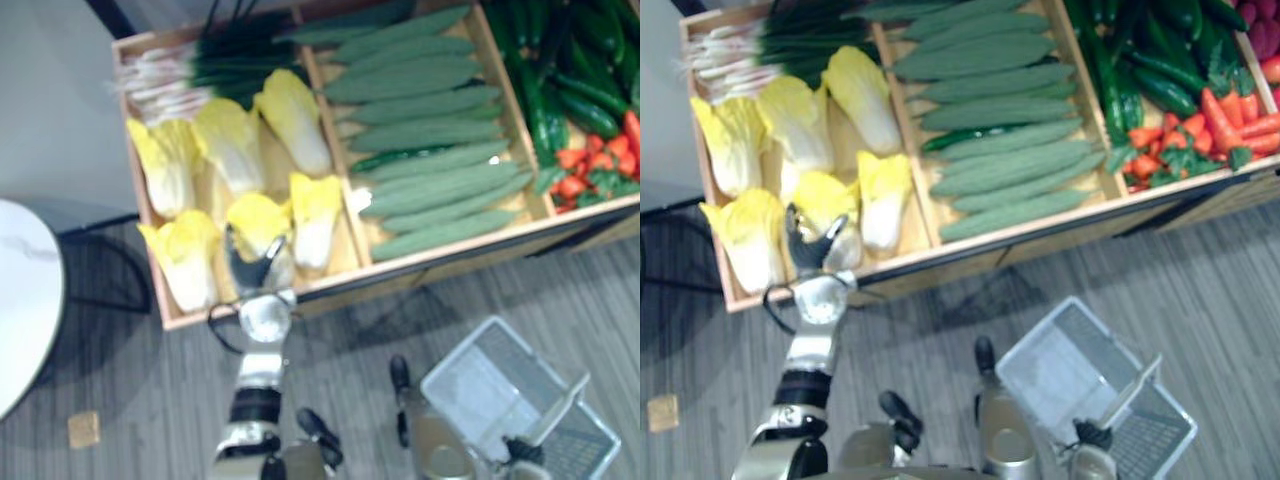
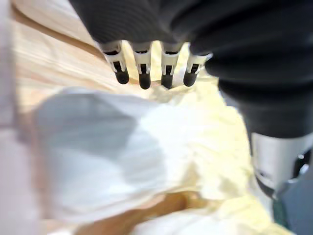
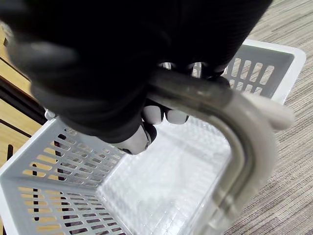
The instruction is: Pick vegetable in the basket
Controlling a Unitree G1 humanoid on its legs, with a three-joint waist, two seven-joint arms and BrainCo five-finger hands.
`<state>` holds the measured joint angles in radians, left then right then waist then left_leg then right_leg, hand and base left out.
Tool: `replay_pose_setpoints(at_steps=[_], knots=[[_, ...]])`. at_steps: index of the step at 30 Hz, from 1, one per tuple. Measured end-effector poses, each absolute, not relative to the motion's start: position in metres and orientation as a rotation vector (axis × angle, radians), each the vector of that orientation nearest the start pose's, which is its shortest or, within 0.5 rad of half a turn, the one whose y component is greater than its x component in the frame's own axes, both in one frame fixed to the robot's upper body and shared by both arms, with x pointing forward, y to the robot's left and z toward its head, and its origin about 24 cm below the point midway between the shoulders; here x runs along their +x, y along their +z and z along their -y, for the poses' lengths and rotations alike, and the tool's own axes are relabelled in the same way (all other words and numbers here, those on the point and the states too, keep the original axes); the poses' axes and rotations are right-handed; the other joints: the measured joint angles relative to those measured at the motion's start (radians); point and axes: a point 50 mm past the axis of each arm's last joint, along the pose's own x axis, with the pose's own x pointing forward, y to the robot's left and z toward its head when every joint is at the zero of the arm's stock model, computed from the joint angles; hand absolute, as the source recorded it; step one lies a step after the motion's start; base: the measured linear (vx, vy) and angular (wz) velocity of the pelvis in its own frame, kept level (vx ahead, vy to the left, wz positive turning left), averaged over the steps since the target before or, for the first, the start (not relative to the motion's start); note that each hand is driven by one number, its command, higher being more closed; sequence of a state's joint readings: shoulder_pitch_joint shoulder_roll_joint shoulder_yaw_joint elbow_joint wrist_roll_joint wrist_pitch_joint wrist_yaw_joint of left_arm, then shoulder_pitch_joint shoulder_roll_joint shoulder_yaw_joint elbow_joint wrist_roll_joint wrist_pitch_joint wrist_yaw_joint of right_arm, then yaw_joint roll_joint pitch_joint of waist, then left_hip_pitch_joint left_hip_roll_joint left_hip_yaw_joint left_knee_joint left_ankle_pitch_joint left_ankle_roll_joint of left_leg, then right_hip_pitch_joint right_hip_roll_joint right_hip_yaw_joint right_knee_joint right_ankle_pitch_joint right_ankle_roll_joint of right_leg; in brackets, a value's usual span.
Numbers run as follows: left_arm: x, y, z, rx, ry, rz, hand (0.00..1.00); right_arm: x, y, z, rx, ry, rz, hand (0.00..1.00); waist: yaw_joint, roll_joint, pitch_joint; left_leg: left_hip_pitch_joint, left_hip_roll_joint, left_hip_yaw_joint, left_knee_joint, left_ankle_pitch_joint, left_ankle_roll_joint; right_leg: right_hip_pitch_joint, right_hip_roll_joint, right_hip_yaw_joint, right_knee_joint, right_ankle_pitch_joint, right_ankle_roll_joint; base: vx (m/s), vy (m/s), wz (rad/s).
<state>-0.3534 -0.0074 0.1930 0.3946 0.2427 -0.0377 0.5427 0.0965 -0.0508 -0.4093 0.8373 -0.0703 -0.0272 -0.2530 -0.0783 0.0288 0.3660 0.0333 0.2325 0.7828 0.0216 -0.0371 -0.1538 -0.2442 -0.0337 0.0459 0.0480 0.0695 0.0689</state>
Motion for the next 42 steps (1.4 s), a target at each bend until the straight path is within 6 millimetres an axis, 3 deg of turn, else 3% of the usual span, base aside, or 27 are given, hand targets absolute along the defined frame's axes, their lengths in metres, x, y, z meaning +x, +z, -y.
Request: replay_pose_setpoints(at_steps=[2,8,9,13,17,21,29,35,37,38,39,41,42], knots=[[0.311,0.049,-0.193,0.214,0.619,0.001,0.0,0.122,-0.13,0.248,-0.07,-0.637,-0.877,1.0,0.001,-0.001,0.022,-0.022,-0.002,0.001,0.0,0.004,0.005,-0.028,-0.002,0.0,0.013,0.0,-0.001,-0.07,-0.038,0.03],[0.327,0.071,-0.208,0.25,0.68,0.06,0.0,0.138,-0.121,0.249,-0.094,-0.627,-0.816,1.0,0.001,0.002,0.037,-0.068,0.001,0.025,-0.001,0.016,0.011,-0.088,-0.001,0.003,0.024,0.0,-0.001,-0.04,-0.031,-0.03],[0.33,0.074,-0.211,0.258,0.689,0.064,1.0,0.14,-0.12,0.248,-0.099,-0.624,-0.808,1.0,0.001,0.001,0.038,-0.071,0.001,0.035,-0.001,0.017,0.011,-0.095,0.0,0.005,0.024,0.0,-0.001,-0.04,-0.031,-0.1],[0.341,0.089,-0.223,0.257,0.731,0.084,1.0,0.149,-0.117,0.245,-0.107,-0.602,-0.784,1.0,0.001,-0.003,0.043,-0.085,0.003,0.062,-0.001,0.022,0.011,-0.12,-0.001,0.005,0.022,0.007,0.004,-0.05,-0.028,-0.11],[0.353,0.11,-0.248,0.269,0.787,0.081,1.0,0.158,-0.113,0.244,-0.097,-0.593,-0.758,1.0,0.001,-0.012,0.054,-0.092,0.008,0.109,-0.001,0.029,0.009,-0.13,-0.003,0.007,0.002,0.025,0.003,-0.05,-0.02,-0.01],[0.36,0.13,-0.255,0.23,0.798,0.12,1.0,0.164,-0.11,0.24,-0.091,-0.576,-0.734,1.0,-0.001,-0.033,0.066,-0.107,0.005,0.123,0.0,0.033,0.013,-0.135,-0.007,0.012,-0.03,0.053,-0.001,-0.02,0.004,-0.03],[0.364,0.134,-0.258,0.182,0.745,0.107,1.0,0.172,-0.108,0.234,-0.067,-0.534,-0.717,1.0,-0.003,-0.047,0.071,-0.074,0.009,0.14,0.002,0.032,0.012,-0.098,-0.002,0.018,-0.047,0.067,0.0,0.0,-0.001,-0.04],[0.363,0.13,-0.256,0.159,0.725,0.098,1.0,0.18,-0.107,0.221,-0.064,-0.476,-0.7,1.0,-0.003,-0.088,0.063,-0.023,0.027,0.142,0.051,0.001,0.003,-0.045,0.02,0.055,-0.062,0.069,-0.001,-0.01,-0.019,-0.2],[0.358,0.133,-0.254,0.195,0.709,0.139,1.0,0.183,-0.106,0.215,-0.072,-0.445,-0.692,1.0,-0.004,-0.113,0.058,-0.025,0.03,0.0,0.1,-0.014,0.028,-0.029,0.029,0.086,-0.061,0.073,-0.006,0.01,-0.071,-0.4],[0.352,0.13,-0.254,0.215,0.702,0.148,1.0,0.183,-0.106,0.215,-0.073,-0.441,-0.692,1.0,-0.005,-0.121,0.053,-0.042,0.03,-0.141,0.149,-0.044,0.06,-0.019,0.03,0.111,-0.061,0.073,-0.006,0.0,-0.022,-0.59],[0.346,0.124,-0.254,0.234,0.698,0.15,1.0,0.185,-0.105,0.216,-0.082,-0.438,-0.689,1.0,-0.002,-0.119,0.051,-0.056,0.019,-0.317,0.2,-0.114,0.061,-0.004,0.033,0.138,-0.061,0.074,-0.005,-0.02,0.041,-0.71],[0.338,0.119,-0.257,0.247,0.717,0.154,1.0,0.186,-0.104,0.218,-0.096,-0.428,-0.683,1.0,-0.003,-0.112,0.043,-0.044,0.004,-0.475,0.219,-0.175,0.044,0.008,0.054,0.171,-0.061,0.078,0.002,-0.04,0.172,-0.76],[0.335,0.116,-0.252,0.268,0.709,0.153,1.0,0.18,-0.106,0.221,-0.102,-0.436,-0.701,1.0,-0.011,-0.111,0.021,-0.021,-0.007,-0.496,0.204,-0.197,0.014,0.009,0.059,0.183,-0.063,0.087,0.015,-0.04,0.147,-0.43]])
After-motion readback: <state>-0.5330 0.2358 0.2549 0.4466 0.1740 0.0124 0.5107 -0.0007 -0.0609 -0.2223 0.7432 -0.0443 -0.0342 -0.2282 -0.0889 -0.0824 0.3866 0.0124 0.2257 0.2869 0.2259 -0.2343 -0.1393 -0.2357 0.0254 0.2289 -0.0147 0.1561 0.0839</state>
